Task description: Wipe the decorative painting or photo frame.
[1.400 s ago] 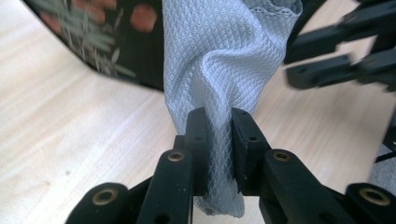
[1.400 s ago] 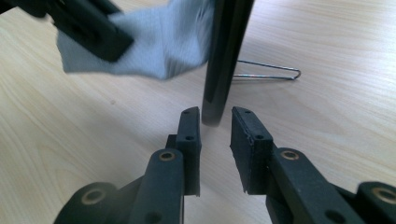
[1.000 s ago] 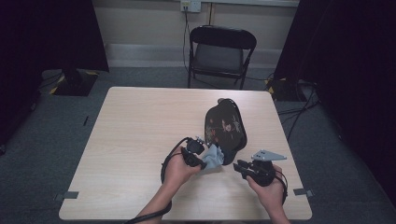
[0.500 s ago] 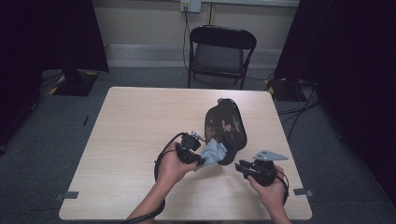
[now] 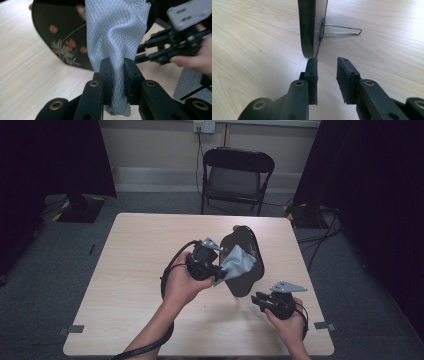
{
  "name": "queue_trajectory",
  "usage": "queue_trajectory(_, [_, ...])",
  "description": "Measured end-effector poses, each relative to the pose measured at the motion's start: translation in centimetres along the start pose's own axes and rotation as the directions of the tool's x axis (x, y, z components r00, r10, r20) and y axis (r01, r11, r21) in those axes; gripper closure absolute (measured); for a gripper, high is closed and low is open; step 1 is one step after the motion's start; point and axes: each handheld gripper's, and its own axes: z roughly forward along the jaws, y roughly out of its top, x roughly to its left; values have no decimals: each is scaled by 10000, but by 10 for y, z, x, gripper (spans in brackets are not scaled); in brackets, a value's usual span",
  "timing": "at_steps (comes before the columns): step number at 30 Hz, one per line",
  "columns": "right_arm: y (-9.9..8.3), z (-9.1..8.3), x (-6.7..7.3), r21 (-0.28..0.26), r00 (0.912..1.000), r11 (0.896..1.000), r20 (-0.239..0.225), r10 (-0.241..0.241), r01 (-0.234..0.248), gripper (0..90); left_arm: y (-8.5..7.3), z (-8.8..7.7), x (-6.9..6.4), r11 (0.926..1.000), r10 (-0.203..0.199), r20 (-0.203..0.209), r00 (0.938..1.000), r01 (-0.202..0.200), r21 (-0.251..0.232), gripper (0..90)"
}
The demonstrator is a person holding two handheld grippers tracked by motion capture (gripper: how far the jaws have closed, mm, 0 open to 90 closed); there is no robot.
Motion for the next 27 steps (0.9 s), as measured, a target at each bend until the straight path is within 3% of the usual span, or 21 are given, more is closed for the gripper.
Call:
queue_trajectory(7, [0, -1, -1, -29, 10000, 10000, 70, 40, -40, 704, -2, 20, -13, 9992, 269, 276, 9993, -277, 288, 785])
queue_trajectory(15, [-1, -2, -4, -26, 9999, 9999, 133, 100, -99, 700, -16, 43, -14, 9954, 338, 351, 9988, -368, 885, 785])
queue_trajectory(27, [-1, -5, -8, -56, 9993, 9997, 305, 235, -233, 685, -40, 73, -7, 9920, 60, 390, 9992, -109, 1259, 785])
